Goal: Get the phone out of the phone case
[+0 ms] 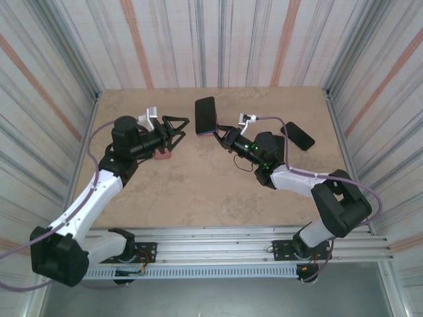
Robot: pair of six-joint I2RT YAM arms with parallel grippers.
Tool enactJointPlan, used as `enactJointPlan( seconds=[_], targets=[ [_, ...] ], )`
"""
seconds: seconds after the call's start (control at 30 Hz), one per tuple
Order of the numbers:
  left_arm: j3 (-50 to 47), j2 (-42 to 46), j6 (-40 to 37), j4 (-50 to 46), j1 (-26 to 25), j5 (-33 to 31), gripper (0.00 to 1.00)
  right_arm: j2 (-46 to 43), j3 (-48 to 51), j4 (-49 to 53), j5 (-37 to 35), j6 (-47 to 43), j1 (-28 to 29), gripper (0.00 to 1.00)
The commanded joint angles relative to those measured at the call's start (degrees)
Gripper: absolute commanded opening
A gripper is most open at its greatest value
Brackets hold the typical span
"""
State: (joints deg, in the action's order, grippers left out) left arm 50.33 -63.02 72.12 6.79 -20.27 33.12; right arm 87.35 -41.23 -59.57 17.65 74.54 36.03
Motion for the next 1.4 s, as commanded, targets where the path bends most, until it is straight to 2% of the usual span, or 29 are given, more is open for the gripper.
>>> enactJointPlan(
  seconds=[0.0,0.13,0.3,0.97,1.17,1.37],
  targets=[
    [-0.9,2.3,6.8,-3.3,-3.1,-9.8,0.74,1.1,-2.3,-6.4,-5.9,-2.6,1.4,0.03],
    [-2.6,2.6,10.6,-0.5,-8.0,-14.1,0.68,2.7,-3.6,-7.3,-6.6,-3.3,2.1,0.03],
    [-4.2,0.7,13.3,4.7,-10.9,-15.8,0.62,3.6,-4.8,-7.4,-7.2,-4.1,2.6,0.03],
    [-0.9,-5.4,13.7,14.1,-11.5,-16.5,0.44,3.5,-5.1,-6.3,-5.2,-6.9,3.7,0.03],
    [0.1,-6.7,13.8,14.3,-11.5,-16.3,0.45,3.6,-5.2,-6.9,-5.0,-6.9,3.6,0.03],
    [-0.5,-7.2,14.5,14.1,-11.4,-19.4,0.48,4.3,-4.7,-10.7,-5.2,-6.9,3.9,0.03]
  ],
)
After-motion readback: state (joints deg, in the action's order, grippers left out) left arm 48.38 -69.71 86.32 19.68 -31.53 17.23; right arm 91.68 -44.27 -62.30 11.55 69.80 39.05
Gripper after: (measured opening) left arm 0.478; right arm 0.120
